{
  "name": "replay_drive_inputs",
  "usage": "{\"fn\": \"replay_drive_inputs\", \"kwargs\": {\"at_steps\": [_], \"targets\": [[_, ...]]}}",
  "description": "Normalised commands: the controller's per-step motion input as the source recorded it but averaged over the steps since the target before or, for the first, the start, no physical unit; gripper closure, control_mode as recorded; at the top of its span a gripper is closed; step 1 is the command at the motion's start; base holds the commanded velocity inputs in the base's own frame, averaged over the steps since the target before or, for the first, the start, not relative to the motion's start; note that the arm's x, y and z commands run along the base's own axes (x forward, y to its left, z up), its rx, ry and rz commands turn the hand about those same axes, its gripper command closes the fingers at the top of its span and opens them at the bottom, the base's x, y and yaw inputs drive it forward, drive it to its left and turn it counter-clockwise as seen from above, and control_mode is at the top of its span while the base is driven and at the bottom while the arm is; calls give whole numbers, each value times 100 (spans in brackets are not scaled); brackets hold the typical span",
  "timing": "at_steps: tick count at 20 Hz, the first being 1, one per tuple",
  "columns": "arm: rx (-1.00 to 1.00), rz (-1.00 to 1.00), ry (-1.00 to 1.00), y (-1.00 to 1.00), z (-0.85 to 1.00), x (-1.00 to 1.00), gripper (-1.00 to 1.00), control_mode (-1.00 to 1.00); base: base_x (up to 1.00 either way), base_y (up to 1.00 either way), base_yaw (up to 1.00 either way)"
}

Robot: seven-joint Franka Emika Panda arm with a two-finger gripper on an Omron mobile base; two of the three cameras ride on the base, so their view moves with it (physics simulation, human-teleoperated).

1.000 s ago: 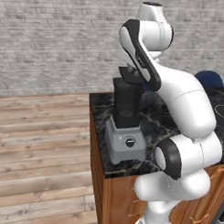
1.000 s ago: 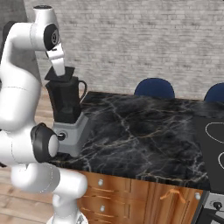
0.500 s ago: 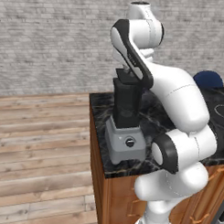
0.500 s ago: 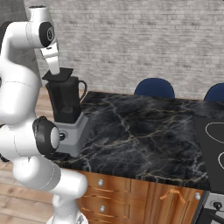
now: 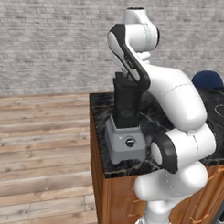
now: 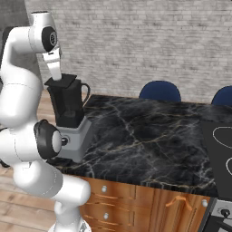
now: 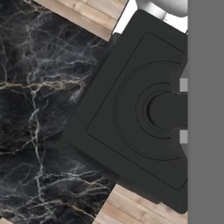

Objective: Close the lid blender by securely placing the lid on top.

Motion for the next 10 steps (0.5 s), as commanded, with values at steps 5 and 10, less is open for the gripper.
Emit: {"fn": "replay_drive_inputs", "kwargs": {"at_steps": [5, 10], "targets": [[0, 0, 0, 0, -13, 0, 100, -100, 0, 0, 0], [0, 0, 2, 0, -2, 4, 100, -100, 0, 0, 0]]}}
